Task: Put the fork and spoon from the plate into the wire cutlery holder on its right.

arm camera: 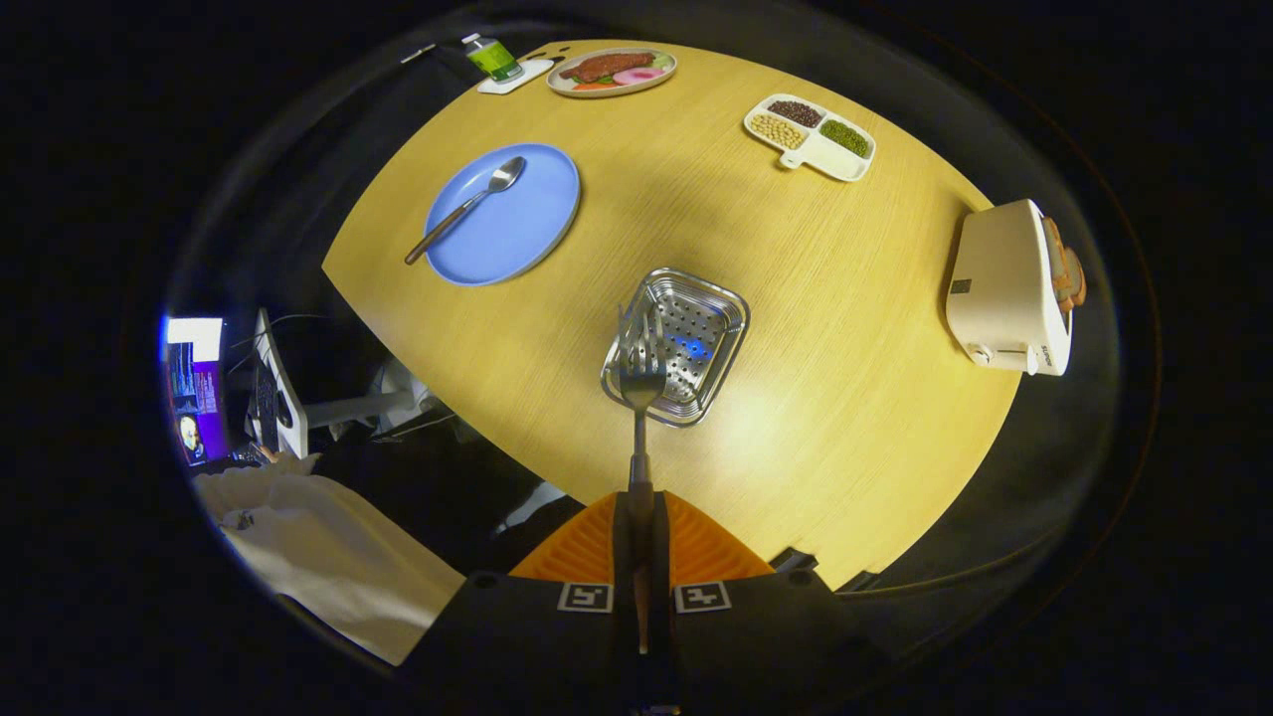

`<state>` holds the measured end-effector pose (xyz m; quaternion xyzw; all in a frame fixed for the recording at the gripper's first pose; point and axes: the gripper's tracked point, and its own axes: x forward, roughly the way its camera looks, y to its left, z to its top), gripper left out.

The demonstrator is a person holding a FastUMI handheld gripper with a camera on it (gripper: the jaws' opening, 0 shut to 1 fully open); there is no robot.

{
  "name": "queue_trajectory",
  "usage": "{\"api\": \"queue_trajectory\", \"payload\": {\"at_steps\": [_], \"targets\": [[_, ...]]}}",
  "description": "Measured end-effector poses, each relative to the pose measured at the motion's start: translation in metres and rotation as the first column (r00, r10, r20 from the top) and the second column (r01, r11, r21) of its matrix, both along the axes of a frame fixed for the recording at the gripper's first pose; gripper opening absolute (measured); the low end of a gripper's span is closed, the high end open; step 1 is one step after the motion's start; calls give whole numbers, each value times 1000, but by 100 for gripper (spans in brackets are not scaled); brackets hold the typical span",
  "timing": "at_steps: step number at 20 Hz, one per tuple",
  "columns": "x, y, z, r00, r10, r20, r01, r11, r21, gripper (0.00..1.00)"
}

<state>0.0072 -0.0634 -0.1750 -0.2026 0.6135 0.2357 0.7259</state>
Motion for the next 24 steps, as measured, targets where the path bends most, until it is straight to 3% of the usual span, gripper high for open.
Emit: {"api": "queue_trajectory", "payload": {"at_steps": [3,8,13,16,20,24], "targets": [[13,-8,-14,998,34,-57,-38,997,-73,8],[32,-12,-32,989,26,-143,-50,985,-163,8],[47,-4,-40,987,-16,-161,-15,982,-189,9],[53,4,-39,987,-33,-159,5,985,-175,14],[74,20,-27,994,-81,-74,76,994,-75,33],[71,49,0,997,-76,-4,76,993,87,79]]}}
